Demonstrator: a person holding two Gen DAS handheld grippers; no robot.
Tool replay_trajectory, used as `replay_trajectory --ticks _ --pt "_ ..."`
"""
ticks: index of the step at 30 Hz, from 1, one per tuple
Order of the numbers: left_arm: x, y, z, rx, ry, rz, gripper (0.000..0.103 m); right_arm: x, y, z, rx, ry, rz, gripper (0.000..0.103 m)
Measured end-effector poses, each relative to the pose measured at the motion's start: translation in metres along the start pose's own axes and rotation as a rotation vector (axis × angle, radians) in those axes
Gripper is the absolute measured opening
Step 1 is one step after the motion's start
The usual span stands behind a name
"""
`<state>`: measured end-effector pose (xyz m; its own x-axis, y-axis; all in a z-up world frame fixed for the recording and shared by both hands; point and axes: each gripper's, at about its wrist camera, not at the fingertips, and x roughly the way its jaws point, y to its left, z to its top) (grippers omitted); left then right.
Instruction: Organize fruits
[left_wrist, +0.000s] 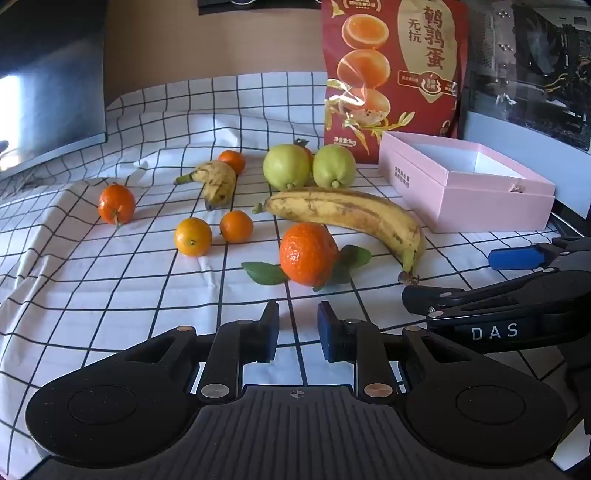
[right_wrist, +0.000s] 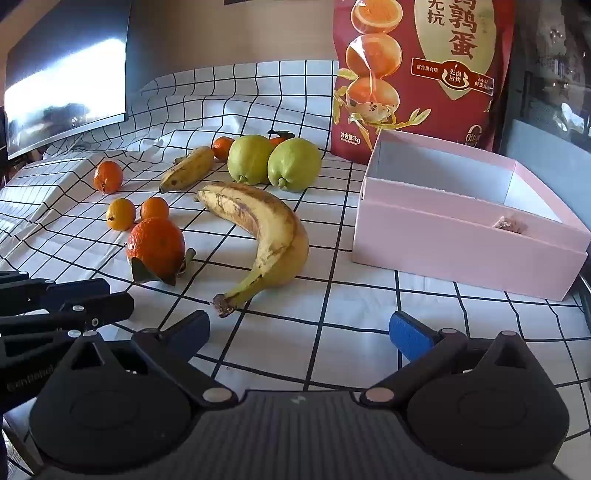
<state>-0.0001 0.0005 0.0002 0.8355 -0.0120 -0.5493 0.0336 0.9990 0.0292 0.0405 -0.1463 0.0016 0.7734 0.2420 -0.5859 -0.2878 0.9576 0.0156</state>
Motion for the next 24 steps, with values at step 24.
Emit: replay_trajectory --ticks 24 --pt "0.007 -0.014 0.002 0.063 0.010 -0.075 0.025 -0.011 -0.021 -0.008 0.032 -0.001 -0.055 0.103"
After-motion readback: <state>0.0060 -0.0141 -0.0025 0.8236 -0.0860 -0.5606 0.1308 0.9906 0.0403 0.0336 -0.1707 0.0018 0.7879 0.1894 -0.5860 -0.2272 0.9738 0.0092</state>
